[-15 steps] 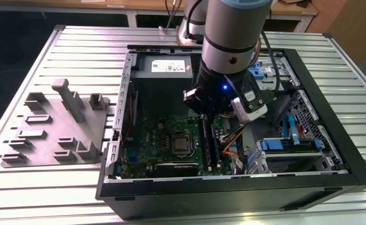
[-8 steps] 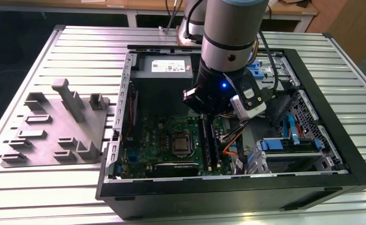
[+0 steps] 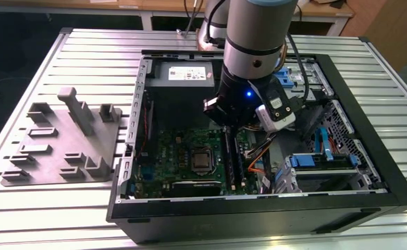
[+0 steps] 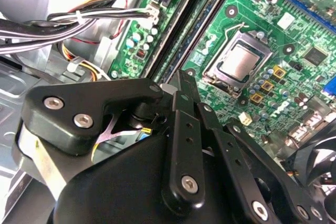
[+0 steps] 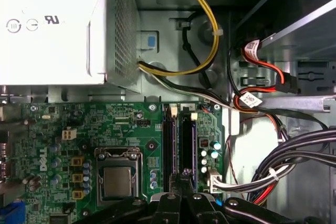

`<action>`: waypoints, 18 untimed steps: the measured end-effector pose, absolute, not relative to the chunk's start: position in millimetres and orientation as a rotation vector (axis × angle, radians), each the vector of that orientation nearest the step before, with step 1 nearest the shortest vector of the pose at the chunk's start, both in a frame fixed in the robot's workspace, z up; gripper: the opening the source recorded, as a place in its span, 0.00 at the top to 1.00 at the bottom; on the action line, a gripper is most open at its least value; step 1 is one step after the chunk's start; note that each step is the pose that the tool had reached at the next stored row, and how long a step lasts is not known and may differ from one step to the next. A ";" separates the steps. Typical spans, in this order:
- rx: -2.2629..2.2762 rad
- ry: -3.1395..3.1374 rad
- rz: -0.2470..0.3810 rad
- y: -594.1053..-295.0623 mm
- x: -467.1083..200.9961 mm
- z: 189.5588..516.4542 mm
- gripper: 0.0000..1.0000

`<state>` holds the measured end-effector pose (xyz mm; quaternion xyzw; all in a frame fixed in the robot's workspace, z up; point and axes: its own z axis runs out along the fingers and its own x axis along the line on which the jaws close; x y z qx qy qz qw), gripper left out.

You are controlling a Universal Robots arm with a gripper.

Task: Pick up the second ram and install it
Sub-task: 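Press down the second ram until it locks into place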

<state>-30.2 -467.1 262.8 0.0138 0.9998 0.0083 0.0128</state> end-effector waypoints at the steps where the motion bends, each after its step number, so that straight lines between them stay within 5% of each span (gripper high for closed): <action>1: 0.043 3.115 0.026 -466.3 -30.2 262.5 0.90; 18: 0.043 3.115 0.026 -456.8 -30.2 261.6 0.90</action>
